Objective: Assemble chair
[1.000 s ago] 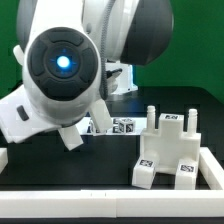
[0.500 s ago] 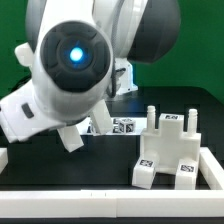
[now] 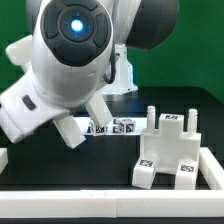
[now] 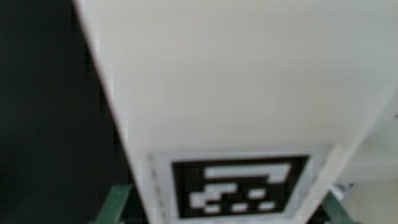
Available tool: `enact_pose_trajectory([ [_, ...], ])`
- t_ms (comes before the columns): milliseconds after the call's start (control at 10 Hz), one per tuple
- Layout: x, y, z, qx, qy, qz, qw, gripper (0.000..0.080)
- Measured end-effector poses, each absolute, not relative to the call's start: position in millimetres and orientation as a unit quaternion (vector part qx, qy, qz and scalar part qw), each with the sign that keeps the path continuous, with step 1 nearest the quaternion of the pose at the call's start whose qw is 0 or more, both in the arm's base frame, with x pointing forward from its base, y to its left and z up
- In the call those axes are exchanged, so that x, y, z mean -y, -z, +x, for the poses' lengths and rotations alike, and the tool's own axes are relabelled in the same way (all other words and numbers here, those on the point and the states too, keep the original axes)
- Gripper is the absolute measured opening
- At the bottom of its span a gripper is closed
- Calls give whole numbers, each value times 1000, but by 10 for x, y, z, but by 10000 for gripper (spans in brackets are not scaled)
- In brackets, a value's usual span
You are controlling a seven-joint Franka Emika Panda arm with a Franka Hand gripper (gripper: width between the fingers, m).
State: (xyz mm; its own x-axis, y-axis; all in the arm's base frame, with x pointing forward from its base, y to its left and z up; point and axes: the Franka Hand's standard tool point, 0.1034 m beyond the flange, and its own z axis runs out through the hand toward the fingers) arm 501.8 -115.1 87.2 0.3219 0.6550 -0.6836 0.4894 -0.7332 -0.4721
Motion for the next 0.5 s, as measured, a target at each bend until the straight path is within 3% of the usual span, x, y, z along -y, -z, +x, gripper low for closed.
enact_pose_trajectory([
  [300,1137,-864,5019,357,-462,-807,92,287],
  [400,1189,-914,5061,343,-455,-818,78,287],
  [500,1194,-925,5113,296,-436,-849,38,287],
])
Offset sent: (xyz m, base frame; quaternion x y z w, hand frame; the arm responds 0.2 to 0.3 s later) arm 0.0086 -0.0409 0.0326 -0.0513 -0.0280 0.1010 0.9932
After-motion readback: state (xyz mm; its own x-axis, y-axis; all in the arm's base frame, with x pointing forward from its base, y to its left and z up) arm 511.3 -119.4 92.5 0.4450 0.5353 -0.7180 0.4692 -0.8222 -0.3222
